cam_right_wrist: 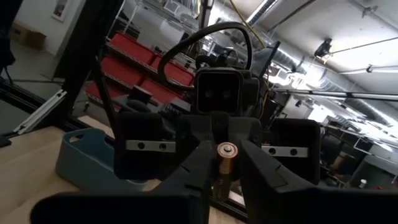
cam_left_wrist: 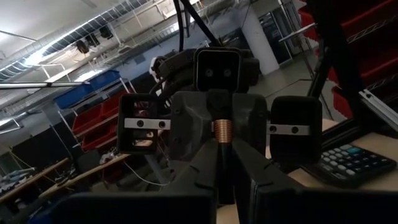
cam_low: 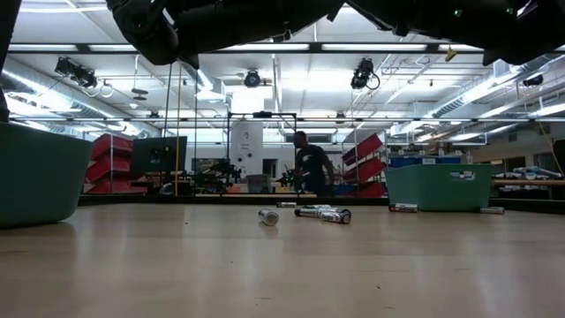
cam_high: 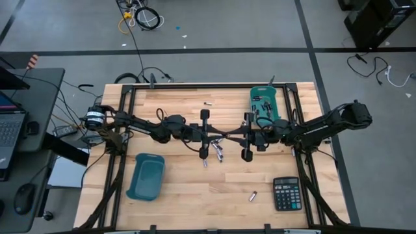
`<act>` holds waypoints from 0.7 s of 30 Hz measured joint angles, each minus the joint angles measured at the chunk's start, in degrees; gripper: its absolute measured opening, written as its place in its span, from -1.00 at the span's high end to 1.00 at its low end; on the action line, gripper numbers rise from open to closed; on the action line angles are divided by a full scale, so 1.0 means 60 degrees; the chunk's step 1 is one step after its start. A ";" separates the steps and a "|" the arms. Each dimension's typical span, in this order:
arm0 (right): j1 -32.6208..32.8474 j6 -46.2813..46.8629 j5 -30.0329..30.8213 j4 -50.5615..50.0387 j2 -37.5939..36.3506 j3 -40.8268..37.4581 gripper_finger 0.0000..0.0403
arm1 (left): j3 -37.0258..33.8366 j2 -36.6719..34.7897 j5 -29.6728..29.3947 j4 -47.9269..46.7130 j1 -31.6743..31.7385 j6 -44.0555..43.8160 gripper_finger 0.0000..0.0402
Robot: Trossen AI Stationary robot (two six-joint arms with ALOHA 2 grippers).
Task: Sort batteries
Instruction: Put the black battery into the green bin
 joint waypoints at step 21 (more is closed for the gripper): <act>0.0000 0.0086 0.0673 -0.0090 0.0004 0.0007 0.94 | 0.0007 0.0015 -0.1079 -0.0917 -0.0004 -0.0207 0.40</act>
